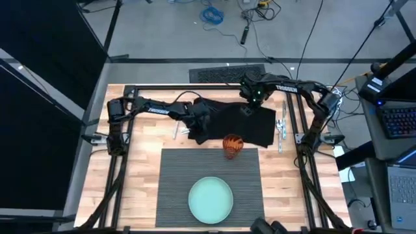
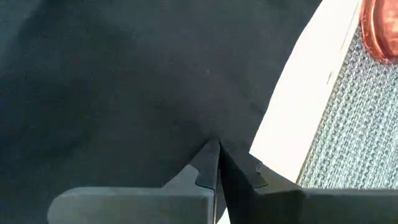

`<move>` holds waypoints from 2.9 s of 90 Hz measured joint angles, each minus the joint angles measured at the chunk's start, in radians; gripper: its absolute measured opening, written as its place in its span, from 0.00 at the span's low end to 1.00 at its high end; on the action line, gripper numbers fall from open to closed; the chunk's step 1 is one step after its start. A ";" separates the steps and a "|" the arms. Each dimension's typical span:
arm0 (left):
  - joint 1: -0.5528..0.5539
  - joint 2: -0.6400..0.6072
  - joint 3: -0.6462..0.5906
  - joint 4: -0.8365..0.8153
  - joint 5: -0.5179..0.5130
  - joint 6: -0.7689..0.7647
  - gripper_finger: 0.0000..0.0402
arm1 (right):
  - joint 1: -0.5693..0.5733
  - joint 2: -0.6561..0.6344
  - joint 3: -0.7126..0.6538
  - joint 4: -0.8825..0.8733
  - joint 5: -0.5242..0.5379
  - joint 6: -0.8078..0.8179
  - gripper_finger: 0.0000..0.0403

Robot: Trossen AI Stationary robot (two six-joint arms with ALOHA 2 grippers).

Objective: Set table place
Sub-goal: Fold the black napkin

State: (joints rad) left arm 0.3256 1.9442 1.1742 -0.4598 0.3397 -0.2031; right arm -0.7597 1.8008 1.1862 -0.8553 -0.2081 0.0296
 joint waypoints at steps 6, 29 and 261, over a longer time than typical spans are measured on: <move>0.000 0.000 0.001 -0.036 0.002 0.000 0.00 | -0.012 0.008 0.000 0.003 0.007 0.000 0.53; 0.000 -0.002 0.001 -0.092 0.005 0.002 0.00 | -0.061 0.010 0.000 0.011 0.056 -0.001 0.53; 0.008 0.003 0.012 -0.002 0.024 -0.026 0.00 | -0.138 -0.498 -0.540 0.207 0.131 0.337 0.53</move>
State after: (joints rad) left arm 0.3340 1.9476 1.1862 -0.4615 0.3641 -0.2291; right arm -0.8974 1.3030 0.6460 -0.6487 -0.0773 0.3664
